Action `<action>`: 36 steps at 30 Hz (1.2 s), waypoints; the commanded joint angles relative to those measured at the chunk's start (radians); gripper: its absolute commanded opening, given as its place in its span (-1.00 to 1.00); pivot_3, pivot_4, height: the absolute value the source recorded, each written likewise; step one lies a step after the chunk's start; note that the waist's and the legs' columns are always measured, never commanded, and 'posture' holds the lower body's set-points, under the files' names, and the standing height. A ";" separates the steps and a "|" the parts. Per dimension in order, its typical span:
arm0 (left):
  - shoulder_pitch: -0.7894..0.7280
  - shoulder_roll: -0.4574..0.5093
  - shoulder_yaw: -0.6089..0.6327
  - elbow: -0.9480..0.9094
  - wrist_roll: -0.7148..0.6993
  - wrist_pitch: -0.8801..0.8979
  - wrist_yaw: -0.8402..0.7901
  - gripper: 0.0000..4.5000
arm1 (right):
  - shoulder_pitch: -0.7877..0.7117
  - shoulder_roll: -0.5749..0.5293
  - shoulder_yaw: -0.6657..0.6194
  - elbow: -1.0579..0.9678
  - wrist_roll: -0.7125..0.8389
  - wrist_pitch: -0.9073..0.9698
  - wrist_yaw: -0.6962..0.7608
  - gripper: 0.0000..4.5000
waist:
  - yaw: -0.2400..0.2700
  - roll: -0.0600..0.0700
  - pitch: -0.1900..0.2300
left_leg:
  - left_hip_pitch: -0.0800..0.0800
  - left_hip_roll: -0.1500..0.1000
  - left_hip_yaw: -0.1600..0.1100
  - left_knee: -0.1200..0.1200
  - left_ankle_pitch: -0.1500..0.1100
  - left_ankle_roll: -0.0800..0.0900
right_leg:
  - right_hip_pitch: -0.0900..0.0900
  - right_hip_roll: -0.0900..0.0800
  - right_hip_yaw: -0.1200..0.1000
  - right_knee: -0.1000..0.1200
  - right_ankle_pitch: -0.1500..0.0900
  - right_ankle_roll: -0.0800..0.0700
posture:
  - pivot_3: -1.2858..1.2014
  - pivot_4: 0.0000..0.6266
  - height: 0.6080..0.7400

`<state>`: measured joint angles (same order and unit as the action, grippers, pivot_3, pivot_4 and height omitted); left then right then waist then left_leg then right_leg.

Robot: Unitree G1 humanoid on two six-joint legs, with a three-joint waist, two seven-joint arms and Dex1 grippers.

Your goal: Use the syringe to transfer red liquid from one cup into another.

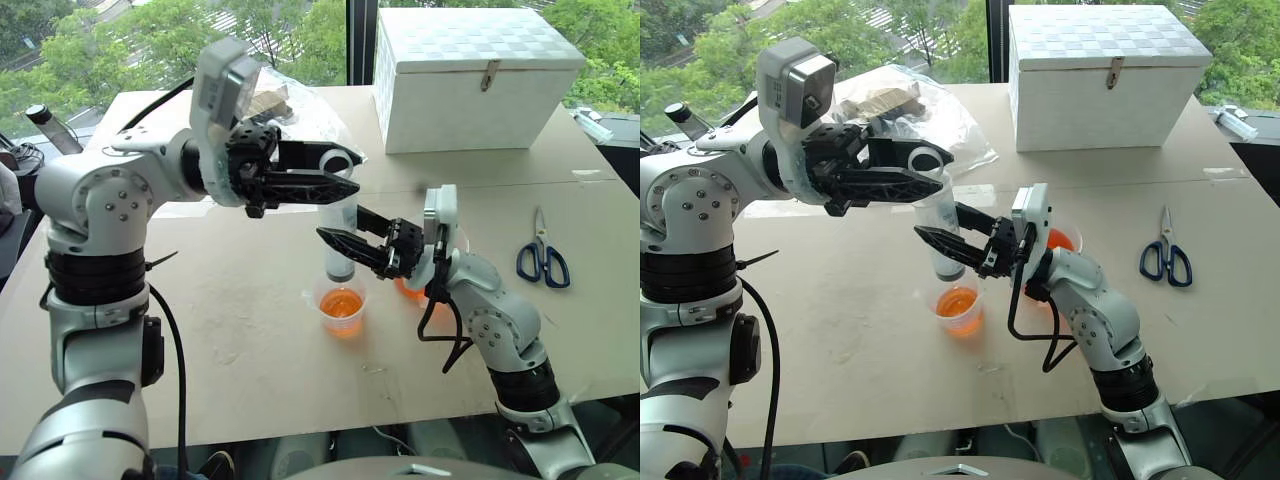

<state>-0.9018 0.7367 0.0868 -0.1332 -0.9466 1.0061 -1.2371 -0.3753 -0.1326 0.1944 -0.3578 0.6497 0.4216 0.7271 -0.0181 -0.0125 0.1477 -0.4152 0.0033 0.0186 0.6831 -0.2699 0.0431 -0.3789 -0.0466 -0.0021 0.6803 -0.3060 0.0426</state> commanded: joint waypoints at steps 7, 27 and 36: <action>-0.076 0.067 0.099 0.025 -0.091 0.055 0.022 0.17 | 0.004 -0.017 -0.033 -0.138 0.100 0.028 -0.016 -0.34 | 0.000 0.000 0.000 | 0.000 0.000 0.000 0.000 0.000 0.000 | 0.000 0.000 0.000 0.000 0.000 0.000 | 0.03 -0.52 1.00; 0.383 0.220 0.305 -0.128 0.030 -0.055 0.187 0.17 | -0.035 -0.559 -0.563 -0.213 0.888 0.343 -0.421 -0.34 | 0.003 0.000 0.002 | 0.000 0.000 0.000 -0.001 0.000 0.000 | 0.001 -0.004 -0.001 -0.002 0.000 0.000 | 0.03 -0.52 1.00; 0.744 0.183 0.353 -0.229 0.177 -0.272 0.204 0.17 | 0.089 -1.020 -0.674 0.077 0.951 0.650 -0.296 -0.34 | 0.009 -0.003 0.002 | 0.001 0.001 0.002 -0.005 -0.003 0.006 | 0.002 -0.005 0.000 -0.003 0.000 -0.001 | 0.03 -0.52 1.00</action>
<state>-0.1729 0.9312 0.3994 -0.3216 -0.7802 0.7825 -1.0469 -0.2893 -1.1132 -0.4619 -0.3113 1.6143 1.0311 0.3947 -0.0092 -0.0151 0.1493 -0.4146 0.0045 0.0208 0.6780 -0.2737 0.0495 -0.3771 -0.0522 -0.0024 0.6770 -0.3062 0.0419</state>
